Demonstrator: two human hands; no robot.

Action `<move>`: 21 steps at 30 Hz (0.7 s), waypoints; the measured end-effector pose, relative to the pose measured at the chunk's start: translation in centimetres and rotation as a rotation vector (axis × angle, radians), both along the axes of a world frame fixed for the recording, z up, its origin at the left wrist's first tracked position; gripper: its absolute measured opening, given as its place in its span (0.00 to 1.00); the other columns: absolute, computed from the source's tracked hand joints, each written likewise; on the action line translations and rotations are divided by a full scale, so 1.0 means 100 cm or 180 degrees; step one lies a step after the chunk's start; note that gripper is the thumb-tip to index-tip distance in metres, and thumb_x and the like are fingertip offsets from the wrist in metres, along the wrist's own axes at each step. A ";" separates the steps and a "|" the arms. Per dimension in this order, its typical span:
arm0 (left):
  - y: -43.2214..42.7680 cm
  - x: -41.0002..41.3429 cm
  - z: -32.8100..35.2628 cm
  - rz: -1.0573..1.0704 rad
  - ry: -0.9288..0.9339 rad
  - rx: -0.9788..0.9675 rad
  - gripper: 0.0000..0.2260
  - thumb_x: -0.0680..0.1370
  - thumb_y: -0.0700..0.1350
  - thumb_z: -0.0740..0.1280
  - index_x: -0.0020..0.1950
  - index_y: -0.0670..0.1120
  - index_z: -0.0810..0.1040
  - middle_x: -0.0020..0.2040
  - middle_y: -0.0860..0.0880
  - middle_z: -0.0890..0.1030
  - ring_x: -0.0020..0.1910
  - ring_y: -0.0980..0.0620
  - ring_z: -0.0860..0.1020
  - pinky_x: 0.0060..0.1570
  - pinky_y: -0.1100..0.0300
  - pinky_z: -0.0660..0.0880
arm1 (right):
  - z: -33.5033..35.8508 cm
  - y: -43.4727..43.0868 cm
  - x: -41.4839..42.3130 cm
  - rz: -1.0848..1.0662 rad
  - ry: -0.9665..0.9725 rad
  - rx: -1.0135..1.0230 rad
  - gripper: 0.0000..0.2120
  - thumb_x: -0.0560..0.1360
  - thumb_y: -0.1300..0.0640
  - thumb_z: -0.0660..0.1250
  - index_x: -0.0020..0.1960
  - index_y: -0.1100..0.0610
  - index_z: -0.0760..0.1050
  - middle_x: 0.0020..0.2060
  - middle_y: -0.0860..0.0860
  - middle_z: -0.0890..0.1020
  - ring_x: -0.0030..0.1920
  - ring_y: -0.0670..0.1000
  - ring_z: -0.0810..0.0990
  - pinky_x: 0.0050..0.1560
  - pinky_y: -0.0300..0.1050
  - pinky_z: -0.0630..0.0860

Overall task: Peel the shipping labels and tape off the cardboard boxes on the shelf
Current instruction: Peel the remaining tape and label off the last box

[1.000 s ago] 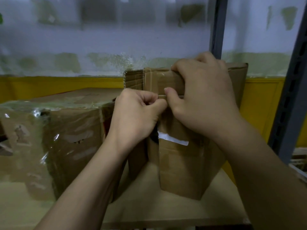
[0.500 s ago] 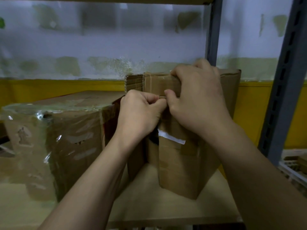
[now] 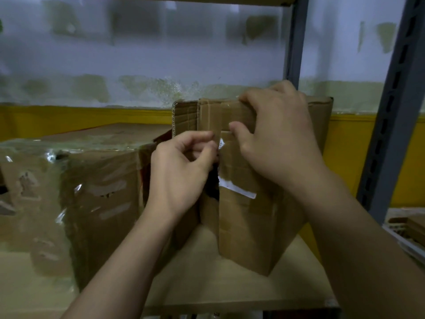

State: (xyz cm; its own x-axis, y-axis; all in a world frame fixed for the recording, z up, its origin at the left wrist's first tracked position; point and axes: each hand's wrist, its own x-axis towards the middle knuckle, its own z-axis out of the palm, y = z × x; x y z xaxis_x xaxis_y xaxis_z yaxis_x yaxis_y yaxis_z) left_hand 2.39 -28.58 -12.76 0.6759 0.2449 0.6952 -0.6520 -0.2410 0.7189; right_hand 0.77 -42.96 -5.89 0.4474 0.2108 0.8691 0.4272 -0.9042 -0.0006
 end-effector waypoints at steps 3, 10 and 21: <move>-0.002 -0.005 0.006 0.0072 -0.0016 0.0082 0.05 0.76 0.45 0.74 0.51 0.51 0.83 0.37 0.51 0.85 0.40 0.51 0.85 0.45 0.52 0.82 | -0.001 0.002 0.000 0.0010 -0.0014 0.0038 0.15 0.76 0.48 0.67 0.60 0.53 0.75 0.47 0.47 0.72 0.60 0.52 0.68 0.56 0.45 0.60; -0.005 -0.007 0.020 -0.0601 0.0409 0.0012 0.06 0.78 0.37 0.69 0.45 0.43 0.85 0.32 0.48 0.81 0.31 0.57 0.77 0.32 0.66 0.77 | -0.003 -0.001 -0.001 0.0046 -0.0089 0.0024 0.16 0.75 0.48 0.68 0.61 0.53 0.76 0.52 0.49 0.78 0.59 0.52 0.69 0.58 0.47 0.62; -0.008 0.006 0.014 0.0099 -0.0053 0.0575 0.12 0.76 0.44 0.68 0.34 0.46 0.84 0.29 0.42 0.79 0.28 0.55 0.72 0.28 0.60 0.68 | -0.004 0.003 0.000 -0.0067 -0.0151 0.0040 0.12 0.75 0.50 0.68 0.55 0.54 0.77 0.49 0.51 0.79 0.57 0.53 0.70 0.57 0.48 0.62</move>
State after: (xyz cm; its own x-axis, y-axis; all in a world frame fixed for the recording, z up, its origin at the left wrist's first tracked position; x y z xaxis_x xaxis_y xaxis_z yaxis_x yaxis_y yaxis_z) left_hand 2.98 -29.39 -11.34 0.6580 0.1357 0.7407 -0.6537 -0.3854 0.6513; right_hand 0.73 -42.66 -6.30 0.4100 0.1907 0.8919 0.4078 -0.9130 0.0078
